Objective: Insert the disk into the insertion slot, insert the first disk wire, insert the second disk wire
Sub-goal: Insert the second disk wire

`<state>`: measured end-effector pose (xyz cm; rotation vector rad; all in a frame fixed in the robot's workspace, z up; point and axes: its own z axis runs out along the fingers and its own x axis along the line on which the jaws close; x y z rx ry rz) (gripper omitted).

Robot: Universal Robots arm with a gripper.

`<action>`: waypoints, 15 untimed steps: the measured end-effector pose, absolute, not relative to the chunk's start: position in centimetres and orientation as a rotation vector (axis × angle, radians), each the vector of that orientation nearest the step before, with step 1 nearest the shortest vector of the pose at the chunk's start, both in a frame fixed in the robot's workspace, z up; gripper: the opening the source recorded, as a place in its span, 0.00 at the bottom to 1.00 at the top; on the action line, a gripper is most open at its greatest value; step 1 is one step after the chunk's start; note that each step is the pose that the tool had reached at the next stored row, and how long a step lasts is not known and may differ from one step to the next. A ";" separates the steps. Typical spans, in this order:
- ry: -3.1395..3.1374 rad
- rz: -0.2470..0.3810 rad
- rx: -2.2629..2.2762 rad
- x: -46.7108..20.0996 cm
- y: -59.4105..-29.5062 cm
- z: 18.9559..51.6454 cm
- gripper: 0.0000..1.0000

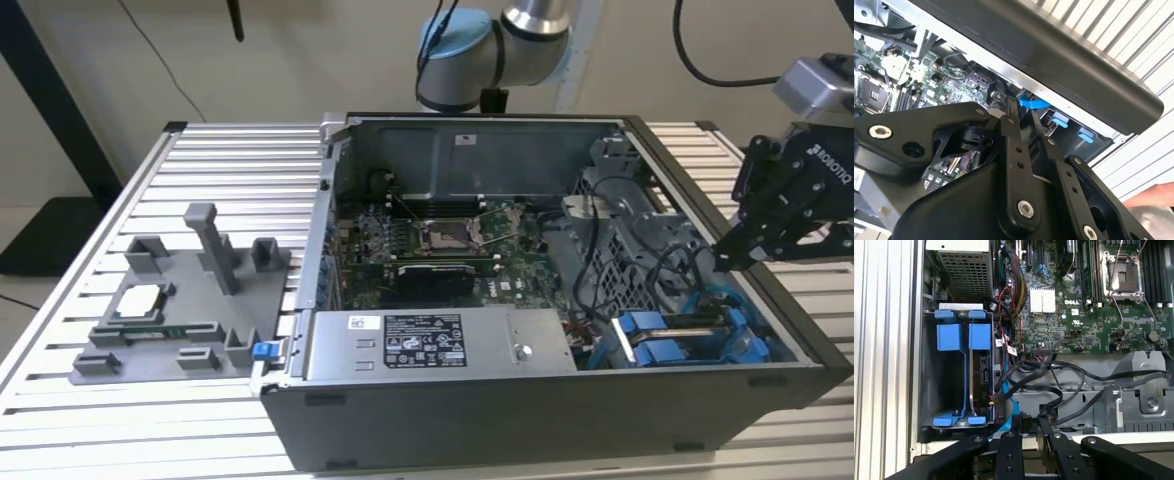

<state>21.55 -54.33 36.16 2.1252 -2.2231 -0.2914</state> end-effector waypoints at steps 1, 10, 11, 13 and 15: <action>-2.224 -0.293 2.125 21.6 -54.4 36.1 0.00; -2.237 -0.312 2.120 21.5 -54.8 36.1 0.00; -2.239 -0.317 2.120 21.4 -54.9 36.2 0.00; -2.245 -0.328 2.121 21.3 -55.1 36.5 0.00; -2.251 -0.339 2.121 21.2 -55.2 36.8 0.00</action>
